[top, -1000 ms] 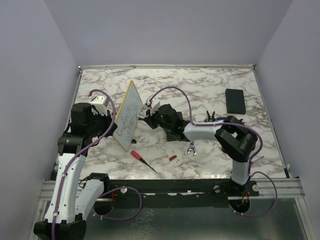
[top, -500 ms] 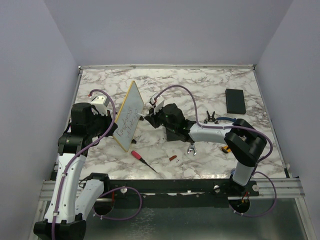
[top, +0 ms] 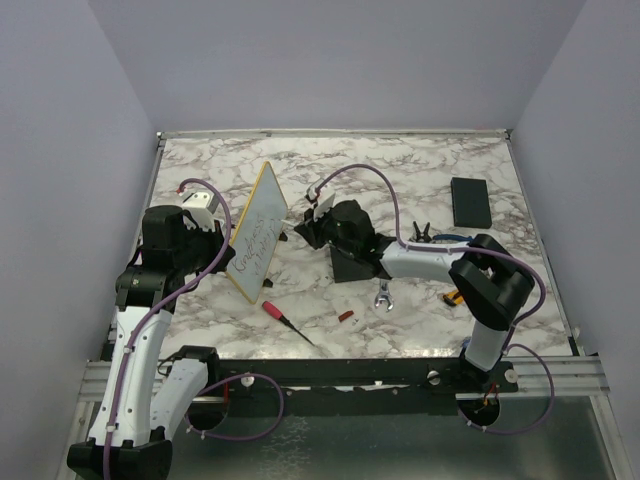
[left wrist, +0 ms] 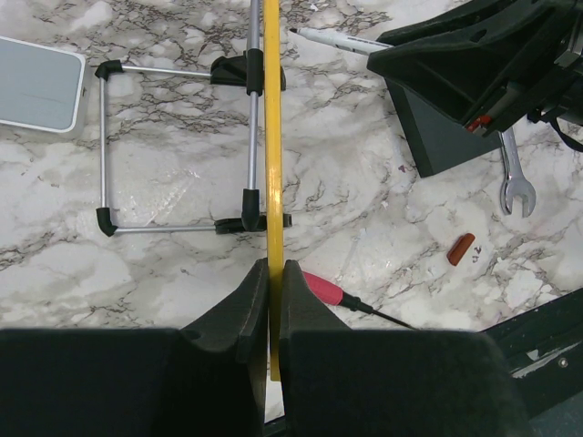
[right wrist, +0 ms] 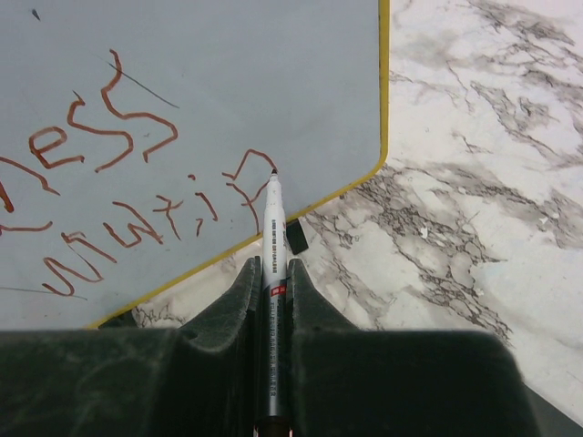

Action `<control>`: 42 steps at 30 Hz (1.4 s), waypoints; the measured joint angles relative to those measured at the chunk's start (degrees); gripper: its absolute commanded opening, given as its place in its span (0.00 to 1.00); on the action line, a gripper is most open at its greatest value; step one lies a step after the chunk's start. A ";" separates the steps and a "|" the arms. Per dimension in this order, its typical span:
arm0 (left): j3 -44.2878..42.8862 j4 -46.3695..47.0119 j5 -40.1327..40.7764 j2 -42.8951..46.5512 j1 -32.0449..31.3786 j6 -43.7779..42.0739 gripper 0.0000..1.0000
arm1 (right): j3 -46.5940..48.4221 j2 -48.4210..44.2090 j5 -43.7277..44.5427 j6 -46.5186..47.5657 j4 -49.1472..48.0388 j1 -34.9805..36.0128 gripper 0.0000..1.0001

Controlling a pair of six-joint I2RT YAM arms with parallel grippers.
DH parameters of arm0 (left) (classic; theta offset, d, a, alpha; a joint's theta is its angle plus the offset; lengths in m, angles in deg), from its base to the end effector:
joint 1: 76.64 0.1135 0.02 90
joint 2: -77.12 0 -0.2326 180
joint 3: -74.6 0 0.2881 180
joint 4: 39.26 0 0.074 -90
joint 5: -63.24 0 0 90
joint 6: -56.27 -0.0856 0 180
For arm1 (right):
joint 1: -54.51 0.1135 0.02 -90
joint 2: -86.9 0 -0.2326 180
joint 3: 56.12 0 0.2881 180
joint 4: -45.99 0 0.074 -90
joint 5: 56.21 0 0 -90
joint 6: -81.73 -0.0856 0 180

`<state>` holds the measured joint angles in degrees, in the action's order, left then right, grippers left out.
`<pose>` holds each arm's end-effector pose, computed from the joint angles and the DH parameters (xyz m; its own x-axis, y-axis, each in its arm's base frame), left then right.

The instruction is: Write a sentence on the whiteboard

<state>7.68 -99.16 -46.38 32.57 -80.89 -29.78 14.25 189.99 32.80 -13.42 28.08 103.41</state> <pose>0.2405 -0.0467 0.2921 -0.6292 -0.0183 -0.7771 0.2927 0.9205 -0.2587 0.3074 0.3547 0.1435 -0.2360 -0.1340 -0.9625 -0.7463 0.6594 0.0912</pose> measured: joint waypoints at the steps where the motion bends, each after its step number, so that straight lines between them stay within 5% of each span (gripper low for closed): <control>1: 0.00 0.00 0.00 0.00 0.00 0.00 0.00 | 0.42 0.22 -0.11 0.00 0.00 0.00 0.01; 42: 0.00 0.00 -0.04 0.00 0.00 0.00 0.00 | 2.93 7.13 -0.11 -0.46 -0.11 0.00 0.01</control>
<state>7.68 -99.16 -46.42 32.57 -80.89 -29.78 17.18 197.12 32.69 -13.88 27.97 103.41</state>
